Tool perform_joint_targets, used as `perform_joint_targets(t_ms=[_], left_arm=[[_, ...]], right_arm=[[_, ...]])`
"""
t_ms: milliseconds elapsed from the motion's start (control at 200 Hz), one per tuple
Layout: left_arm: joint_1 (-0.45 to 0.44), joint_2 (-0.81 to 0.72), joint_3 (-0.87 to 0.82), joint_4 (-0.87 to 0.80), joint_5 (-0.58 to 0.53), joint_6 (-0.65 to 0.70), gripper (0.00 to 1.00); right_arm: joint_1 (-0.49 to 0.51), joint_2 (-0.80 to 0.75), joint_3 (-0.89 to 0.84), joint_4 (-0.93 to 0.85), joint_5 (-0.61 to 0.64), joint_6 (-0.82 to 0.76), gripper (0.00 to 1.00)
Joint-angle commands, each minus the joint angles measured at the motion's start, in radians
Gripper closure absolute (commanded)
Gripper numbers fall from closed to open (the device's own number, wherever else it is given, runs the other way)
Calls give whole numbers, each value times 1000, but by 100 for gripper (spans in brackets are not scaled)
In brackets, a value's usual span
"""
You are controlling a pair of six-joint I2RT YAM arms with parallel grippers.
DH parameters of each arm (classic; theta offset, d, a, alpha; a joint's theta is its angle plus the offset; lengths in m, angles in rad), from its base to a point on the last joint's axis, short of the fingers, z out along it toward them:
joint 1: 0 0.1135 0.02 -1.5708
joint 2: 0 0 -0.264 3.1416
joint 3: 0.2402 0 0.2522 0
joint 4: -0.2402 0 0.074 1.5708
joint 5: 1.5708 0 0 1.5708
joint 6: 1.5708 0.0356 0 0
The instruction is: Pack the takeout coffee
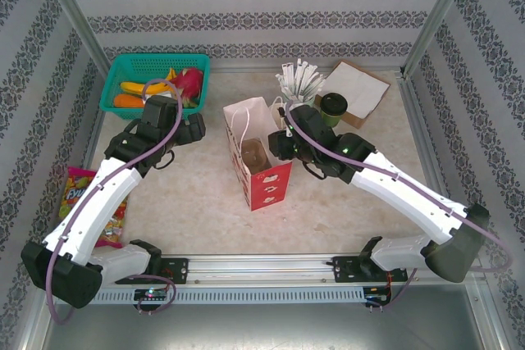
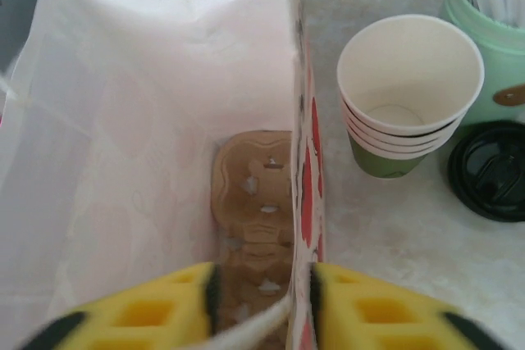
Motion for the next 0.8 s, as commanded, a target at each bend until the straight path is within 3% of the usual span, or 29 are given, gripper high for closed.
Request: perform_joint_targets(t_ms=[0, 195, 215, 230, 420, 500, 704, 794], left_arm=[[10, -8, 24, 21, -40, -25, 0], [10, -43, -8, 71, -90, -46, 0], [10, -44, -12, 78, -88, -46, 1], [10, -46, -14, 85, -86, -45, 0], [11, -91, -97, 290, 84, 14, 0], [9, -116, -137, 372, 130, 30, 0], [10, -154, -193, 469, 113, 74, 0], [10, -170, -230, 536, 148, 108, 0]], right_arm=[[-14, -50, 64, -53, -31, -88, 50], [-47, -160, 62, -56, -118, -180, 17], [-51, -167, 65, -57, -130, -180, 5], [-53, -173, 68, -58, -137, -180, 2], [-111, -237, 97, -93, -57, -148, 2], [-201, -267, 88, -104, -82, -112, 2], [-482, -314, -50, -58, -44, -41, 2], [-618, -281, -99, -10, -166, -40, 2]])
